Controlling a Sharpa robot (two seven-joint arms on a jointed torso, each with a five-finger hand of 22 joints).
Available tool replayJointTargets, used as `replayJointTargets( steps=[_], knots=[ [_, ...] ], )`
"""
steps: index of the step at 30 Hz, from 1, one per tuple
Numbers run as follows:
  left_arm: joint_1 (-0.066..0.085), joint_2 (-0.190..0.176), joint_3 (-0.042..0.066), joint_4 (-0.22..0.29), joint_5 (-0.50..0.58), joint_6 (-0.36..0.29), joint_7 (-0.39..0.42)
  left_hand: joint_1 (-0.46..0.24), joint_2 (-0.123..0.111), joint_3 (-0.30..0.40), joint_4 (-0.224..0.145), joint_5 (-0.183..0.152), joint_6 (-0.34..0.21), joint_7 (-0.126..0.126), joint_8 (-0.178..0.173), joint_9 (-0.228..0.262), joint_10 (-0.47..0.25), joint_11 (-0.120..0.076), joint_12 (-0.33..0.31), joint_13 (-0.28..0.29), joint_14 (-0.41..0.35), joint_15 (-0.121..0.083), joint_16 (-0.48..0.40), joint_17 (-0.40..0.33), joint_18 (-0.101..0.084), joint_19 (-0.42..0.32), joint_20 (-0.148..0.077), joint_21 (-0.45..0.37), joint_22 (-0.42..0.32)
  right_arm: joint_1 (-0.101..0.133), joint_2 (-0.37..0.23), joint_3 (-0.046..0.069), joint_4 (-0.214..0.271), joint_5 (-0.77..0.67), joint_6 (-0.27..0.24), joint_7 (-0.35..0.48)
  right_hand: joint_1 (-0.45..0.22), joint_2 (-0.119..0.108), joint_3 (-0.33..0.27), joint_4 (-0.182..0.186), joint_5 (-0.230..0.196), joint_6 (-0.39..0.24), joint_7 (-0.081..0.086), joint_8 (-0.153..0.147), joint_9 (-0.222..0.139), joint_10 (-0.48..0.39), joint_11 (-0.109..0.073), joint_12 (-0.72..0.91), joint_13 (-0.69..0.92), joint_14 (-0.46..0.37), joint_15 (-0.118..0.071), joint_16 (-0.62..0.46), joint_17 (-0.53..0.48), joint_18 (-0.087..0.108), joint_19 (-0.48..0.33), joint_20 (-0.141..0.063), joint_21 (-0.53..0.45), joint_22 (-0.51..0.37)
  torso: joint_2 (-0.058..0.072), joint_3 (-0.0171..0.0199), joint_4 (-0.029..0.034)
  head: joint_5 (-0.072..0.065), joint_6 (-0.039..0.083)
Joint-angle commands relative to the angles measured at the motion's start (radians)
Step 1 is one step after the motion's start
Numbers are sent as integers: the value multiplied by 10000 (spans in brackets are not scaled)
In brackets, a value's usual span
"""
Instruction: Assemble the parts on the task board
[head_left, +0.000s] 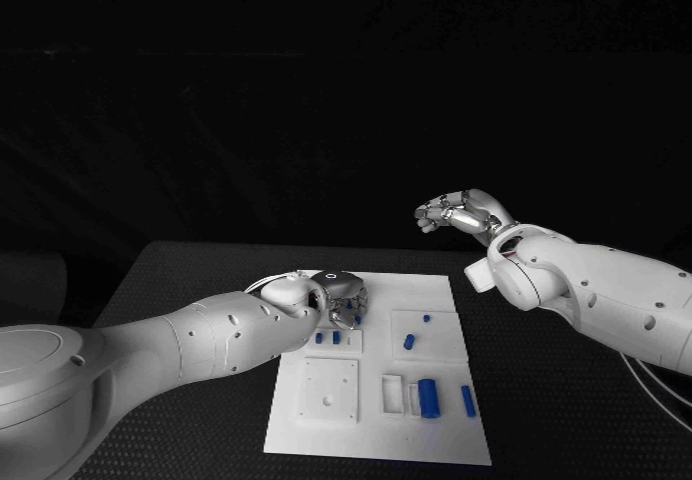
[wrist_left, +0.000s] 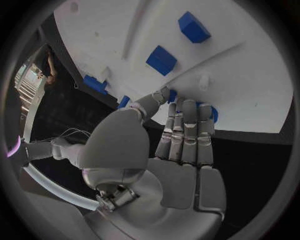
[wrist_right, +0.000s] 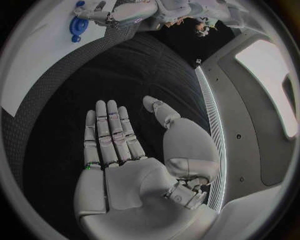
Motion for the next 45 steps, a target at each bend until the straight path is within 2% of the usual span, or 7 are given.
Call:
replayJointTargets(
  steps=[1, 16, 20, 29, 33, 38, 45],
  knots=[
    [-81, 52, -34, -5, 63, 401, -45, 25, 123, -7, 34, 15, 35, 47, -44, -22, 114, -9, -27, 23, 116, -25, 85, 29, 354, 102, -79, 62, 217, -5, 10, 3, 20, -6, 119, 78, 84, -22, 23, 21, 42, -34, 29, 50, -17, 57, -14, -40, -1, -24, 25, 48, -14, 82, -78, 15, -47, 18, -2, 3, 1, -9, 4],
    [-215, 199, -39, -221, -206, 893, -196, 89, 267, -55, -7, 11, 354, -78, 153, -82, 471, -116, 69, 65, 215, -131, 416, 168, 351, 185, -167, 214, 213, -5, 8, 3, 35, -5, 120, 77, 87, -22, 24, 20, 41, -31, 28, 53, -17, 59, -15, -41, 0, -25, 25, 50, -16, 82, -78, 15, -49, 22, 4, -2, 2, -19, -29],
    [-233, 194, -62, -229, -297, 878, -204, 197, 400, -39, -74, 19, 729, -232, 363, -30, 873, -245, 255, 149, 403, -258, 651, 262, 368, 299, -235, 311, 217, -5, 3, 3, 34, -5, 118, 78, 87, -21, 24, 20, 41, -31, 28, 53, -17, 60, -15, -42, 0, -25, 25, 50, -16, 82, -78, 15, -49, 23, 2, -4, 2, -22, -36],
    [-241, 168, -91, -200, -377, 614, -72, 210, 559, -29, -138, 62, 1017, -336, 505, -63, 1181, -372, 322, 182, 584, -382, 813, 288, 353, 443, -352, 414, 190, -5, -4, 3, 41, -3, 112, 82, 85, -18, 23, 23, 40, -27, 27, 56, -17, 64, -16, -42, 1, -25, 25, 52, -17, 82, -77, 16, -50, 26, -3, 1, 7, -25, -40],
    [-245, 160, -103, -170, -377, 465, -7, 195, 661, -1, -153, 215, 1217, -404, 600, -76, 1369, -445, 354, 201, 709, -456, 847, 268, 343, 526, -416, 449, 176, -5, -4, 3, 45, -1, 111, 85, 84, -16, 23, 24, 41, -26, 26, 57, -17, 66, -16, -42, 1, -25, 25, 53, -18, 82, -76, 16, -50, 27, -6, 0, 8, -15, -41],
    [-251, 149, -108, -172, -377, 319, -16, 197, 673, 5, -164, 239, 1238, -412, 608, -83, 1391, -457, 349, 201, 740, -465, 852, 263, 343, 541, -430, 453, 172, -5, -1, 3, 44, 3, 106, 87, 84, -14, 23, 25, 41, -25, 26, 58, -17, 67, -16, -42, 1, -24, 25, 54, -18, 82, -76, 16, -51, 28, -3, 1, 6, -5, -27],
    [-271, 49, -106, -66, -302, -379, 200, 219, 797, 56, -215, 516, 1381, -457, 677, -93, 1567, -532, 367, 217, 957, -543, 863, 227, 357, 721, -512, 512, 153, -5, 3, 3, 38, 10, 105, 93, 81, -13, 22, 27, 42, -24, 25, 59, -17, 69, -17, -42, 2, -24, 25, 55, -18, 82, -75, 17, -51, 29, -2, 1, 7, 13, 2]
  ],
)
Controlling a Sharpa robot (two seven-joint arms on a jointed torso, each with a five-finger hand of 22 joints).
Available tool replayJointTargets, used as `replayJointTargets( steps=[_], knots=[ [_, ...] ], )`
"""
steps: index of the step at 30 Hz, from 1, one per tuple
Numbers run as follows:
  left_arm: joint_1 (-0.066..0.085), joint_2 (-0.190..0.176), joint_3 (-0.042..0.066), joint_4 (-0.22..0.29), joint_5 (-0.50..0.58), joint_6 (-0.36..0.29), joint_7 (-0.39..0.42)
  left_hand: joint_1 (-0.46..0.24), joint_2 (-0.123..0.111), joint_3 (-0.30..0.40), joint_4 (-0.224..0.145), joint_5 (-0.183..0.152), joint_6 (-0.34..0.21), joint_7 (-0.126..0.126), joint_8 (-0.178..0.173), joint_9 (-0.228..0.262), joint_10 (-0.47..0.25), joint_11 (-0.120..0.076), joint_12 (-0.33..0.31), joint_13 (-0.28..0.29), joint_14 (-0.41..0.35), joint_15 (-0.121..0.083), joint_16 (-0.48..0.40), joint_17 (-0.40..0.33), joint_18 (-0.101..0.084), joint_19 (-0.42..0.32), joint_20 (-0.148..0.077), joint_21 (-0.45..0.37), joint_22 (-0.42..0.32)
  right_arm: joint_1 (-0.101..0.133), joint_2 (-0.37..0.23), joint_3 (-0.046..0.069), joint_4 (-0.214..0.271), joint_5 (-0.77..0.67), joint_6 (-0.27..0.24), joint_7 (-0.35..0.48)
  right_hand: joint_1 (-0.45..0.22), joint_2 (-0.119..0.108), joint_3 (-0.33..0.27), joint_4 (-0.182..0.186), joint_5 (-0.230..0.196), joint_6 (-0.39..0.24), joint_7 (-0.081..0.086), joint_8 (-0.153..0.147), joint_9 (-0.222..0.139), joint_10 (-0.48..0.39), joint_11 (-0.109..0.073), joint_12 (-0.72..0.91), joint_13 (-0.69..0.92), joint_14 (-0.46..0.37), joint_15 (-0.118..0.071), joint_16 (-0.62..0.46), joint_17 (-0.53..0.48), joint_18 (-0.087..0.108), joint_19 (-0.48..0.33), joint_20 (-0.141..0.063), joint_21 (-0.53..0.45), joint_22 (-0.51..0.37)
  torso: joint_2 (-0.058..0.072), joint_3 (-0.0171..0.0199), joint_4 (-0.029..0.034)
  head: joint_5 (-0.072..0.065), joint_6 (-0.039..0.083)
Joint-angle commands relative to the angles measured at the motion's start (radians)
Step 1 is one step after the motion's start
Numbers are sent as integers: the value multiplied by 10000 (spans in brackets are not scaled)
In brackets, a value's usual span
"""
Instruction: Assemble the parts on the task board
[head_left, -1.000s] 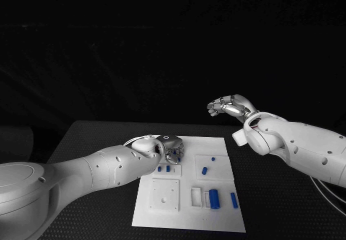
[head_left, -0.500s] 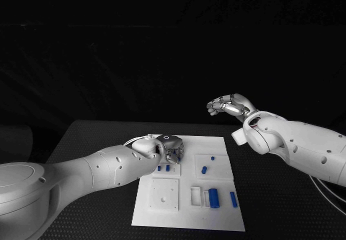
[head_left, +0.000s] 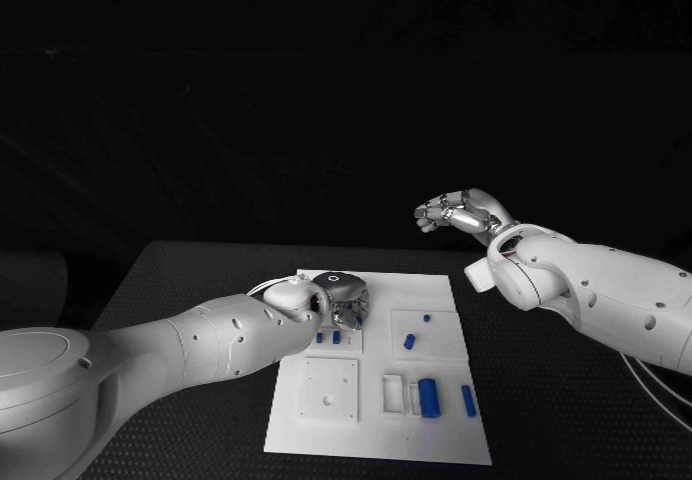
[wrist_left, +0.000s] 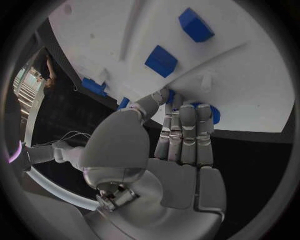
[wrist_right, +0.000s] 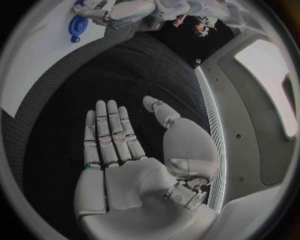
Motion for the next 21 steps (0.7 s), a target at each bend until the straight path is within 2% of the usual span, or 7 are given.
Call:
replayJointTargets(
  steps=[1, 7, 11, 13, 14, 16, 21],
  knots=[
    [-141, -77, -78, 91, 14, -201, 202, -4, 142, 28, -47, 45, 104, -12, 68, 5, 104, -8, 63, 27, 112, -11, 4, -32, 130, 93, -341, 38, 147, -4, 5, 3, 6, 5, 103, 93, 80, -13, 21, 28, 42, -24, 26, 60, -10, 69, -17, -42, 1, -24, 25, 55, -11, 82, -75, 17, -51, 13, 1, -2, 0, 13, 31],
    [-166, -284, -53, 383, 361, -774, 345, -52, 155, 31, -51, 94, 164, -34, 97, -5, 177, -35, 54, 29, 189, -40, -20, -61, 124, 156, -375, 44, 134, -4, -17, 3, 18, 5, 98, 99, 78, -9, 21, 31, 44, -22, 26, 61, -10, 71, -18, -42, 2, -23, 24, 57, -12, 82, -74, 17, -52, 15, 1, -4, -4, 15, 61],
    [-166, -513, 88, 603, 509, -904, 370, -63, 155, 36, -59, 118, 184, -42, 106, -11, 204, -48, 46, 29, 230, -55, -20, -68, 125, 194, -394, 55, 132, -4, -35, 3, 25, 6, 100, 102, 77, -8, 21, 32, 46, -22, 25, 62, -10, 73, -18, -43, 2, -24, 24, 57, -12, 82, -74, 17, -53, 17, -1, -2, -7, 21, 79],
    [-166, -597, 281, 691, 645, -921, 368, -66, 155, 38, -60, 124, 187, -43, 107, -13, 207, -50, 43, 28, 235, -57, -22, -70, 125, 200, -398, 57, 132, -4, -40, 3, 29, 7, 100, 102, 77, -7, 21, 32, 47, -22, 25, 62, -11, 73, -18, -43, 2, -24, 24, 58, -13, 82, -74, 17, -53, 18, -3, 2, -1, 24, 89],
    [-165, -641, 320, 733, 662, -923, 364, -67, 154, 38, -60, 125, 187, -43, 107, -13, 208, -50, 42, 28, 236, -57, -23, -71, 125, 202, -399, 57, 132, -4, -42, 3, 30, 7, 102, 102, 77, -6, 21, 32, 47, -22, 25, 62, -11, 73, -19, -43, 2, -24, 24, 58, -13, 83, -73, 17, -53, 18, -4, 4, 2, 25, 96],
    [-161, -802, 539, 884, 943, -896, 331, -70, 155, 40, -60, 131, 191, -44, 109, -15, 213, -52, 40, 28, 240, -59, -25, -73, 124, 207, -402, 58, 132, -4, -55, 3, 35, 8, 102, 102, 77, -5, 22, 32, 48, -21, 24, 63, -11, 75, -19, -43, 2, -24, 24, 59, -13, 83, -73, 17, -54, 19, -5, 4, 5, 29, 114],
    [-143, -1183, 723, 1240, 1388, -865, 260, -83, 151, 45, -59, 153, 192, -45, 108, -21, 225, -57, 31, 26, 259, -65, -26, -77, 122, 225, -412, 62, 130, -4, -95, 3, 47, 8, 102, 98, 78, -3, 22, 31, 51, -19, 23, 64, -11, 77, -20, -44, 2, -24, 23, 60, -15, 83, -73, 17, -55, 21, -13, 3, 14, 51, 161]
  ],
)
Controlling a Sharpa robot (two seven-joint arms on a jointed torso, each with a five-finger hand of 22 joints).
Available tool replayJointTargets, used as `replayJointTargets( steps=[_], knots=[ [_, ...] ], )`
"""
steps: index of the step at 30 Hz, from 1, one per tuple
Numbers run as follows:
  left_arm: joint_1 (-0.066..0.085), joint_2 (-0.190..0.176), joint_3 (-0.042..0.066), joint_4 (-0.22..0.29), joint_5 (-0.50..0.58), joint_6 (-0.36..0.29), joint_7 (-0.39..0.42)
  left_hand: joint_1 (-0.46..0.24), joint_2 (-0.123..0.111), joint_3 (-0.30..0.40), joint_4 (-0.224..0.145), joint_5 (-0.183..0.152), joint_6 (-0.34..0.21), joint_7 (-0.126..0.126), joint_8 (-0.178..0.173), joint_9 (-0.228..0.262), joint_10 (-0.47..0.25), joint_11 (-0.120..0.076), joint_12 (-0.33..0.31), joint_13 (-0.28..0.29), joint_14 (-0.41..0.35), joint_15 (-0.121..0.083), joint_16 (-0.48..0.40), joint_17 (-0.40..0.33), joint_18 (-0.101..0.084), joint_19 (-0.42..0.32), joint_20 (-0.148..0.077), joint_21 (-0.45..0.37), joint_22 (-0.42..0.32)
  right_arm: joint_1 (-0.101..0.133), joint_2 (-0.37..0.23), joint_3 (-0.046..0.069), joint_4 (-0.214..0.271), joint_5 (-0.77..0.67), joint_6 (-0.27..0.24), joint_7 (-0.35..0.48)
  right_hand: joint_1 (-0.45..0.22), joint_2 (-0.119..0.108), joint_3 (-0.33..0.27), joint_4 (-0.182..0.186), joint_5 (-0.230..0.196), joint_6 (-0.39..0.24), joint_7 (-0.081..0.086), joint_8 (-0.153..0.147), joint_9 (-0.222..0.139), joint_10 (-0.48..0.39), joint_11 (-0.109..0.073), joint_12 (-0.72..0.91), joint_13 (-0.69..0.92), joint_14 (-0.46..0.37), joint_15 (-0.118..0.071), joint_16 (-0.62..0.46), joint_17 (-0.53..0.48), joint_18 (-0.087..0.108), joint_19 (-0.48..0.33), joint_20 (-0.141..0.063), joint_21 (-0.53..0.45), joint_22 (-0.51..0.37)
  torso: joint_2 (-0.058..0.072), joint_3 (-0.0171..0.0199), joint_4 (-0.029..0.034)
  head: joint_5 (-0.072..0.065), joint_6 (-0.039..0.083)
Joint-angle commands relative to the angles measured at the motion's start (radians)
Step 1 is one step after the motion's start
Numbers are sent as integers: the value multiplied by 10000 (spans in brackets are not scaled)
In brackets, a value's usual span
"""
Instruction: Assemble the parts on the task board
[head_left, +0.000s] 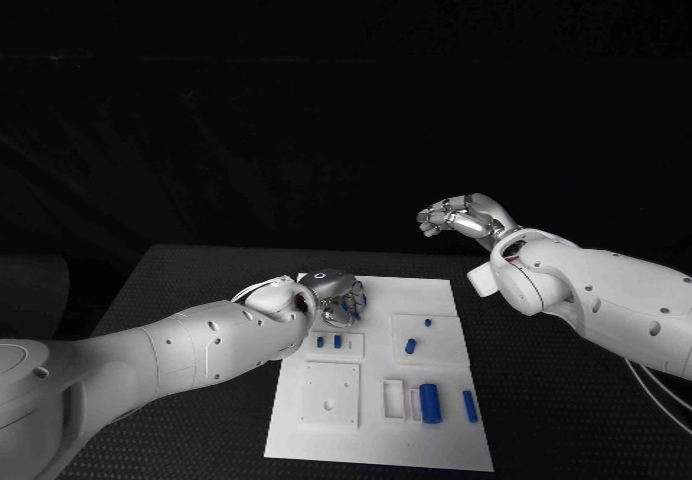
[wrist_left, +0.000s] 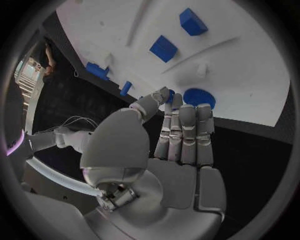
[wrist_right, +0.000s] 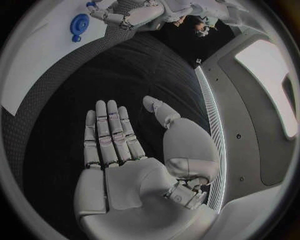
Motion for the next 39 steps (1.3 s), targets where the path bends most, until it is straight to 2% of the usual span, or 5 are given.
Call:
replayJointTargets(
  steps=[1, 5, 13, 17, 39],
  knots=[
    [8, -183, 57, 215, 702, -92, 38, -47, 82, 45, -5, 46, 88, -10, -7, -6, 86, 2, -11, -6, 88, -27, -23, -15, 124, 70, -364, 63, 133, -4, -18, 3, 20, 3, 106, 92, 79, -3, 22, 30, 51, -20, 23, 64, -12, 77, -20, -44, 2, -25, 24, 60, -15, 84, -73, 17, -55, 12, -3, -1, 16, 13, 21],
    [8, -444, 94, 444, 860, 50, -22, -52, 81, 47, -4, 51, 91, -11, -6, -9, 92, 0, -14, -7, 97, -29, -21, -15, 123, 77, -369, 65, 133, -4, -26, 3, 34, 3, 115, 92, 81, -4, 23, 28, 52, -20, 22, 65, -13, 77, -20, -45, 2, -26, 24, 60, -16, 84, -73, 16, -57, 14, 2, -9, 17, 0, 16],
    [11, -850, 91, 591, 894, 342, -31, -50, 81, 53, -11, 61, 92, -13, -6, -14, 97, -3, -23, -9, 110, -33, -16, -15, 122, 85, -376, 67, 133, -5, -43, 3, 19, 3, 115, 87, 88, -5, 25, 23, 54, -21, 22, 65, -14, 78, -21, -48, 2, -28, 24, 60, -18, 85, -75, 16, -59, 17, 4, -8, 10, 10, -10],
    [10, -923, 89, 589, 901, 397, -52, -50, 81, 55, -14, 63, 93, -13, -6, -15, 99, -4, -26, -10, 113, -33, -16, -16, 121, 86, -377, 67, 134, -7, -45, 3, 19, 3, 113, 88, 89, -4, 26, 22, 54, -21, 22, 66, -14, 78, -21, -49, 2, -29, 24, 61, -19, 85, -75, 16, -60, 19, 5, -15, 12, 2, -23],
    [8, -1005, 83, 439, 705, 984, -224, -43, 88, 71, -34, 75, 90, -13, -9, -27, 106, -4, -47, -15, 115, -34, -21, -21, 112, 84, -386, 67, 137, -16, -59, 3, 31, 3, 105, 92, 94, -3, 27, 18, 53, -23, 22, 67, -17, 80, -20, -55, 1, -31, 25, 65, -24, 85, -76, 17, -67, 28, 7, -2, -2, 33, -59]
  ],
)
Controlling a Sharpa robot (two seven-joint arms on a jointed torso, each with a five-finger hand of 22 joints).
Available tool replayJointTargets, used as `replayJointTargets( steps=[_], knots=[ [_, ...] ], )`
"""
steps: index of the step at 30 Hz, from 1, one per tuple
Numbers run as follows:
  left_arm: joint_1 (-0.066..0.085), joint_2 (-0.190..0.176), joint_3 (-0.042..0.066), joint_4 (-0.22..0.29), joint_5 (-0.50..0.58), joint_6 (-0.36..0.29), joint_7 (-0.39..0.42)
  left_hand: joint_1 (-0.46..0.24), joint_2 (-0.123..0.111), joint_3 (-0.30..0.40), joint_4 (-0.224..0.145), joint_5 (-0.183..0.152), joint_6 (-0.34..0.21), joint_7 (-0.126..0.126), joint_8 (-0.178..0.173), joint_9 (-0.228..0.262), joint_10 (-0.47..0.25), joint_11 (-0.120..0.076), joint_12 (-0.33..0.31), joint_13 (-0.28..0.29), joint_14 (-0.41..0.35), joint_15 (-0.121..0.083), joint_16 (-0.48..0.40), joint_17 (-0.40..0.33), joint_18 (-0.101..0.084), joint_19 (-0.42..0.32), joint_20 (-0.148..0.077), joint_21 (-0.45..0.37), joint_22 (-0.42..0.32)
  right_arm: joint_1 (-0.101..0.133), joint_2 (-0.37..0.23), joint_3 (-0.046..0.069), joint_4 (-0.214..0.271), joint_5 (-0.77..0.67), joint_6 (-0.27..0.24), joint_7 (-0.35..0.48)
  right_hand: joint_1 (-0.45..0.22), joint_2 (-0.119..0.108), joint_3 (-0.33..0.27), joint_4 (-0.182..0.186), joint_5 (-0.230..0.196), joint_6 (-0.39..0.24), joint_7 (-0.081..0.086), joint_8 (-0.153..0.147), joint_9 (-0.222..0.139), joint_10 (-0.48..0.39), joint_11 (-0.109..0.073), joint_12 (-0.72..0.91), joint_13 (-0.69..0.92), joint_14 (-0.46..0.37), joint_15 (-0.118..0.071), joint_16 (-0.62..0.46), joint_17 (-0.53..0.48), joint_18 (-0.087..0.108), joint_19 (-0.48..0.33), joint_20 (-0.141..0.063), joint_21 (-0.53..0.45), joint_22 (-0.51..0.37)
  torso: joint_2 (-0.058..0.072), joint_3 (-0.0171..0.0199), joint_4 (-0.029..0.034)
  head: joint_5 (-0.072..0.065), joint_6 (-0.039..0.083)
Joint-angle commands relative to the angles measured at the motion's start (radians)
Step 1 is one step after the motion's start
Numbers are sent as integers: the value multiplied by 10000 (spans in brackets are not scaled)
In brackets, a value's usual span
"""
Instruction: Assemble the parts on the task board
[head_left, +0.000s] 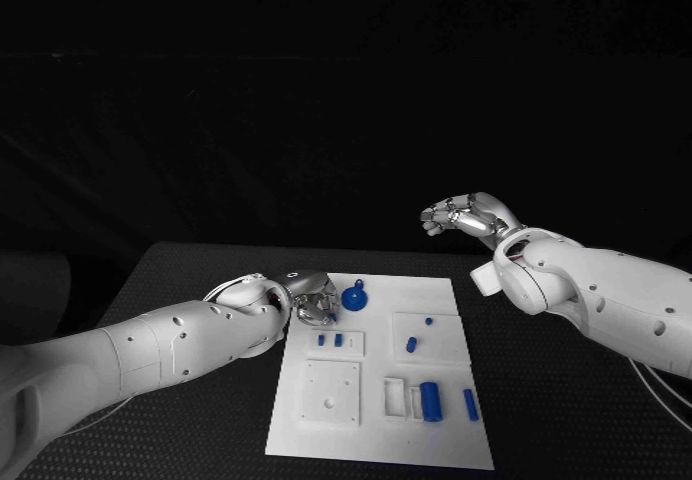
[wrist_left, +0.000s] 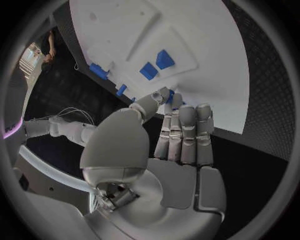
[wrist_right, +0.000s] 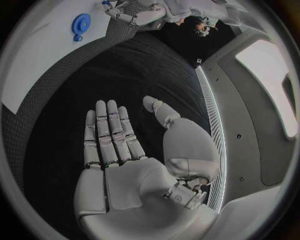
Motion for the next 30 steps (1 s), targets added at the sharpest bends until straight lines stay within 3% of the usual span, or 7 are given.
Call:
replayJointTargets(
  steps=[1, 16, 30],
  knots=[
    [9, 17, 4, -16, -72, 263, -41, 20, 92, 42, -11, 44, 52, -4, 30, 5, 44, 5, -34, 5, 59, -21, -20, -14, 112, 12, -388, 67, 134, -7, -4, 3, 17, -2, 104, 93, 94, -3, 27, 18, 53, -23, 22, 67, -9, 80, -20, -55, 1, -31, 25, 65, -16, 85, -76, 17, -67, 11, 1, -2, 1, 4, -8],
    [1, 263, 2, -180, -144, 201, -171, 11, 101, 46, -11, 46, 43, 2, 24, -5, 44, 8, -52, 0, 66, -19, -20, -16, 104, 17, -394, 71, 138, -9, 11, 3, 28, -2, 110, 98, 97, 0, 29, 17, 52, -23, 22, 68, -11, 81, -19, -59, 1, -33, 25, 68, -20, 85, -76, 17, -71, 17, 4, -8, -3, 11, -6],
    [-7, 401, -12, -288, -420, 725, -469, 5, 107, 51, -12, 44, 30, 7, 17, -15, 35, 13, -73, -6, 67, -15, -20, -17, 100, 23, -399, 78, 142, -9, -7, 3, 34, -2, 106, 97, 97, 1, 28, 17, 52, -24, 23, 69, -13, 83, -19, -61, 0, -34, 25, 70, -22, 85, -76, 18, -74, 21, 2, 1, -6, 7, -9]
  ],
)
